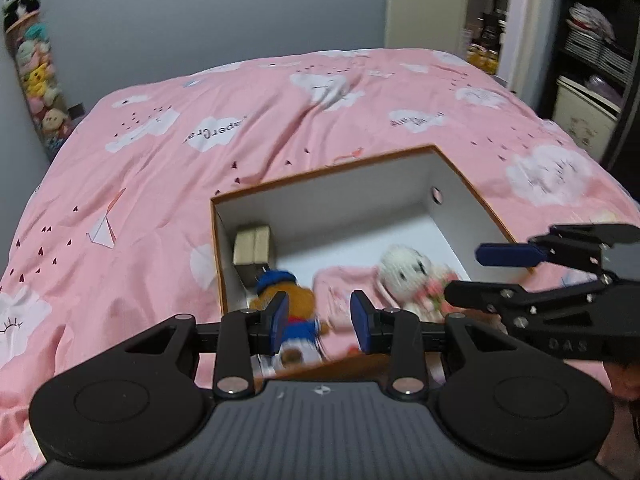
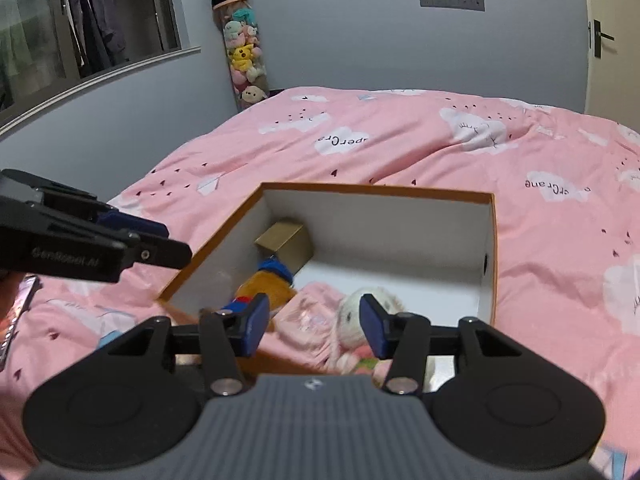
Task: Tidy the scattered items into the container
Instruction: 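Move both tools back to the items beside the orange box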
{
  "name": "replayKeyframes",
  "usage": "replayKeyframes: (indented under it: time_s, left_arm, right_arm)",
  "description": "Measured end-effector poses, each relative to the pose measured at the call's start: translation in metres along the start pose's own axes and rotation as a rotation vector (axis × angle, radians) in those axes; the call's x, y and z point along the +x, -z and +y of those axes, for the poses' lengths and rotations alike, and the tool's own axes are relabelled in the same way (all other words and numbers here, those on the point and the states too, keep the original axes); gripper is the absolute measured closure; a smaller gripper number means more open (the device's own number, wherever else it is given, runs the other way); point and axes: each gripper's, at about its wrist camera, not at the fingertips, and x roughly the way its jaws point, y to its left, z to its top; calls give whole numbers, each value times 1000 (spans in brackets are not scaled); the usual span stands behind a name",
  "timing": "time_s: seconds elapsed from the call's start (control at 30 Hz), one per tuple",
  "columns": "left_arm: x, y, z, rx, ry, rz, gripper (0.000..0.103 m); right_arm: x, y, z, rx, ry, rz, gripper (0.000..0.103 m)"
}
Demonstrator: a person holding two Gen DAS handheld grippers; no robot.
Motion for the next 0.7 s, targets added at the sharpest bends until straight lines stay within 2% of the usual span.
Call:
replayKeyframes:
  time_s: [0.17,0.43,0.47,0.57,0.7]
  left_arm:
    - [-15,39,-12,56,30,39,63]
    - [-15,92,-23,71,80,122,63]
    - [-16,98,-25,88,85,130,63]
    - [-19,110,-33,149,83,135,50]
    - [-24,122,-43,222,79,139,49]
  right_arm:
    - [-19,33,18,-2,-49,68,55]
    - [-24,88,41,-37,-22,229,55]
    - [-23,92,43,-38,-13,241,55]
    - [-21,101,46,-41,11,271,55]
    - [-18,107,45,-48,34,296,55]
